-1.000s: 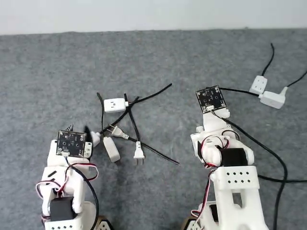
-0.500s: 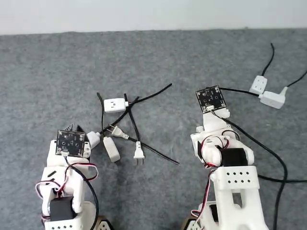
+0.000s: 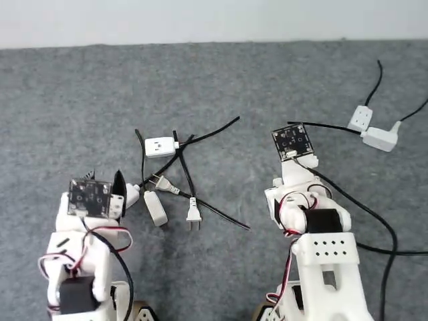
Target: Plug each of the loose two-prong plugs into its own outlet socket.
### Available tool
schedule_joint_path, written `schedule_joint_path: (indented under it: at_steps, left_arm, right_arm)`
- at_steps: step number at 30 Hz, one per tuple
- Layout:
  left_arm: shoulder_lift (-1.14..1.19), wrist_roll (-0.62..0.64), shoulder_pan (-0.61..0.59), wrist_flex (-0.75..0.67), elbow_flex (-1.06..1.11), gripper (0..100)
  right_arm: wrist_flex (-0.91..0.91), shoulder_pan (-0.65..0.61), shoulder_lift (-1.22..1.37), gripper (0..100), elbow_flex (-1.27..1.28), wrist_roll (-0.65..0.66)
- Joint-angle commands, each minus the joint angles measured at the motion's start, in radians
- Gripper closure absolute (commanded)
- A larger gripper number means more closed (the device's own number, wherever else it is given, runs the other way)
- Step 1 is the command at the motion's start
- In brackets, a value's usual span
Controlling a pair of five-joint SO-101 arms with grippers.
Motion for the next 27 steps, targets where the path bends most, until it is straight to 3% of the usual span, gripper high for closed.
schedule_joint_path:
  at_steps: [1,6,10,13,19,23,27]
  left_arm:
    - [0.296,0.018,0.003,-0.032,-0.189,84]
    - [0.853,-0.009,0.026,-0.057,-0.519,84]
    - [1.295,-0.063,0.089,0.046,-0.849,84]
    - [1.557,-0.181,0.118,0.129,-1.093,84]
    - [1.844,-0.483,0.118,0.261,-1.489,84]
    - [1.956,-0.732,0.124,0.385,-1.621,84]
    - [2.028,-0.864,0.160,0.562,-1.705,84]
  right_arm:
    - [-0.025,-0.033,-0.013,99.1,-0.011,-0.006]
    - [-0.025,-0.033,-0.015,99.1,-0.009,-0.006]
    - [-0.025,-0.033,-0.015,99.1,-0.009,-0.006]
    - [-0.027,-0.033,-0.015,99.1,-0.009,-0.006]
    - [-0.028,-0.033,-0.015,99.1,-0.009,-0.005]
    - [-0.030,-0.033,-0.015,99.1,-0.009,-0.005]
    - [-0.030,-0.033,-0.015,99.1,-0.009,-0.005]
